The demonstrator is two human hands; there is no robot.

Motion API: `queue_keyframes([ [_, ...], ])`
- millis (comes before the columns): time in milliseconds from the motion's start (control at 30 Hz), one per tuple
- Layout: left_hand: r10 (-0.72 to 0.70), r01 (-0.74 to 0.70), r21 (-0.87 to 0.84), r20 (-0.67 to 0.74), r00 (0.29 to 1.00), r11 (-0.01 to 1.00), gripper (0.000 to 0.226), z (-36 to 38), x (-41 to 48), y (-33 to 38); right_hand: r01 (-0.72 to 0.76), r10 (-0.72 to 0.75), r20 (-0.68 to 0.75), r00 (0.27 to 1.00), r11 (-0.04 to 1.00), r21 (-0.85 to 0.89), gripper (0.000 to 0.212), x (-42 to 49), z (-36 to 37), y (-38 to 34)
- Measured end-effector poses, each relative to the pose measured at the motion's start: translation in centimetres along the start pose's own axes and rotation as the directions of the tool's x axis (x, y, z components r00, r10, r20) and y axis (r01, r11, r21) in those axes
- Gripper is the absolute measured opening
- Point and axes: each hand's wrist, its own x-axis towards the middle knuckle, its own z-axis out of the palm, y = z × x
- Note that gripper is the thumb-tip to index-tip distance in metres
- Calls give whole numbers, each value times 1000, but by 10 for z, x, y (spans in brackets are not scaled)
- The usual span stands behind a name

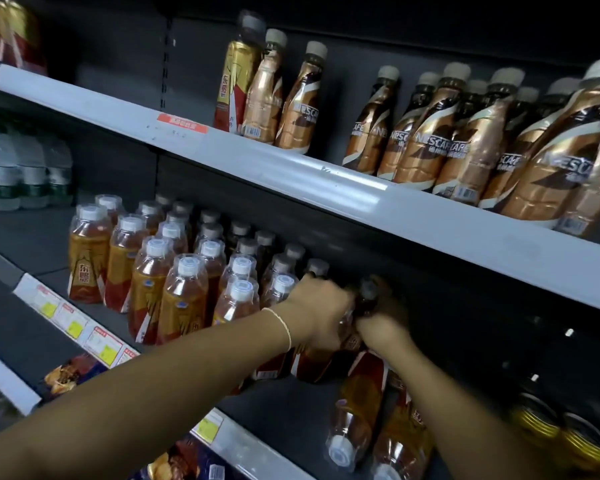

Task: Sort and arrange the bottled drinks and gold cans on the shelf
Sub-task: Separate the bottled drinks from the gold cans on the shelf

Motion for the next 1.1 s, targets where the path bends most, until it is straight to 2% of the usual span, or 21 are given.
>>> queue_keyframes([
  [67,-12,12,14,25,1000,1000,35,4,3,-4,-16,17,26,1000,999,-36,47,4,4,7],
  [167,-78,76,65,42,996,995,35,12,10,-11,-32,34,36,999,998,-60,68,10,8,15],
  [233,-121,113,131,53,991,985,48,14,14,-14,-26,28,46,999,998,-57,76,11,13,18],
  [333,-140,134,205,13,990,969,66,13,16,-17,26,-24,37,999,998,-54,68,16,25,21],
  [467,-155,156,210,-19,988,965,62,19,15,-15,46,-46,1,999,999,-15,50,19,34,20],
  [567,-186,175,247,18,982,953,70,26,16,-9,82,-80,-46,996,995,51,43,18,41,21],
  [733,-241,224,247,42,970,943,82,33,20,-2,106,-106,-2,994,991,-85,59,22,38,22],
  [867,-263,232,253,97,960,939,80,34,25,0,125,-124,25,992,990,-59,51,21,34,26],
  [1100,-265,208,275,189,946,939,91,30,28,0,155,-145,96,985,981,-112,64,17,20,28],
])
